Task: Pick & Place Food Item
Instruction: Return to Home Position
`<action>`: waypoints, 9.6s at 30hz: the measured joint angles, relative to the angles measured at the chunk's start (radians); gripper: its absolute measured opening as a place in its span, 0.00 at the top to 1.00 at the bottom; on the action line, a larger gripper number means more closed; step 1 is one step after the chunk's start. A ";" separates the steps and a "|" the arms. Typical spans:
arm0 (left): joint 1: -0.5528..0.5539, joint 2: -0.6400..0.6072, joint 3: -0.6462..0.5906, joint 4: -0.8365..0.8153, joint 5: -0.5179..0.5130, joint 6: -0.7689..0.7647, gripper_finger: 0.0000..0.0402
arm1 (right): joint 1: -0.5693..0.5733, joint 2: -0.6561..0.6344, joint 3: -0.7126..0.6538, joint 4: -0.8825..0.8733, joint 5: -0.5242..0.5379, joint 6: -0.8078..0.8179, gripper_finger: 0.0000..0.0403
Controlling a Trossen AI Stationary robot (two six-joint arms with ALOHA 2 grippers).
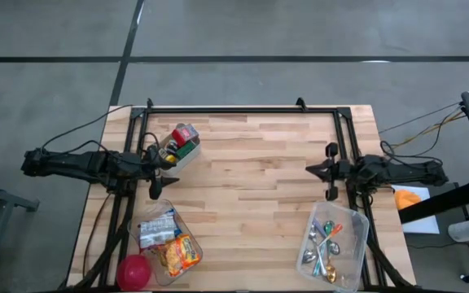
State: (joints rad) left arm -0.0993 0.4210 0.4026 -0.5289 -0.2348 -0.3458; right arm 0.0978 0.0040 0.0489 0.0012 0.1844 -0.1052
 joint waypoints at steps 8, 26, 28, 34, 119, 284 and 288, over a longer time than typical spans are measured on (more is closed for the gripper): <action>0.000 0.000 0.000 -0.008 0.000 0.000 0.29 | 0.000 -0.004 -0.006 0.003 -0.036 -0.007 0.98; 0.000 0.000 0.000 -0.008 0.000 0.000 0.29 | 0.000 -0.001 -0.035 0.020 -0.125 -0.046 0.98; 0.000 0.000 0.000 -0.008 0.000 0.000 0.29 | 0.000 -0.001 -0.036 0.015 -0.122 -0.014 0.98; 0.000 0.000 0.000 -0.008 0.000 0.000 0.29 | -0.001 0.006 -0.038 0.009 -0.118 0.046 0.98; 0.003 -0.333 -0.400 0.563 0.123 0.415 0.29 | 0.000 0.051 -0.039 0.031 -0.104 0.115 0.98; 0.003 -0.332 -0.401 0.562 0.123 0.392 0.29 | 0.000 0.051 -0.038 0.033 -0.105 0.124 0.98; 0.003 -0.332 -0.401 0.562 0.123 0.392 0.29 | 0.000 0.051 -0.038 0.033 -0.105 0.124 0.98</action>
State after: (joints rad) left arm -0.0960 0.0891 0.0013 0.0334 -0.1120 0.0460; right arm 0.0975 0.0551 0.0109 0.0341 0.0795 0.0189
